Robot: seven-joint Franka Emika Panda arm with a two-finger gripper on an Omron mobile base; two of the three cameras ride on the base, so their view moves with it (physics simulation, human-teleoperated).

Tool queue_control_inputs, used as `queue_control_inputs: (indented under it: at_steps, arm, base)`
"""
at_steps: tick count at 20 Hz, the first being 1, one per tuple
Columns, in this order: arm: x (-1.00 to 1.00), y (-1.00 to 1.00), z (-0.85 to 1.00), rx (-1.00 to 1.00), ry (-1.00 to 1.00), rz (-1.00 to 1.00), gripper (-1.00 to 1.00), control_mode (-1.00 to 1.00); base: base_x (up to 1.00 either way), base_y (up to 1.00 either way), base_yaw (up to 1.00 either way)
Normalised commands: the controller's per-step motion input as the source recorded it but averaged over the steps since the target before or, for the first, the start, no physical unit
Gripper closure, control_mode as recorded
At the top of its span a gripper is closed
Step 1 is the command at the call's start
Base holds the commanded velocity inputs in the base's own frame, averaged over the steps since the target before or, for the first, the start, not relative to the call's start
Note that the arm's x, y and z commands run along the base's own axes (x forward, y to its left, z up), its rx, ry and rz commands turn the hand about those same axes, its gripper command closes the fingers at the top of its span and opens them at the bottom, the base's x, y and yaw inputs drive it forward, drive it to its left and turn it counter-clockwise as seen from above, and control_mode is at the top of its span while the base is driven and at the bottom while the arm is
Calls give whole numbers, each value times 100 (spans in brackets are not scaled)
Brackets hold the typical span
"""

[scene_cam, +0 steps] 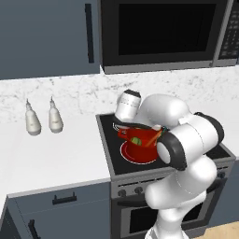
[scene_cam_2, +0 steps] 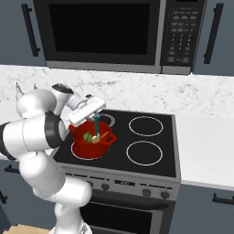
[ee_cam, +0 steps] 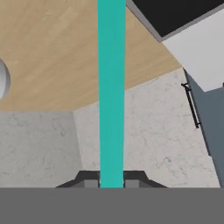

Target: Put the lime and carrot in the pot. Retrieve the spatula and lightly stir the vegetables in the pot.

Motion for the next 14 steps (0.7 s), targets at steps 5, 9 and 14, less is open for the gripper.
queue_control_inputs:
  at_steps: [5,9,14]
  arm:
    - [11,0,-40,-1,-5,0,100,-100]
    - [4,7,-21,0,-8,0,100,-100]
    - [1,10,0,3,-8,2,100,-100]
  base:
    - [0,0,0]
    - [0,0,0]
    - [0,0,0]
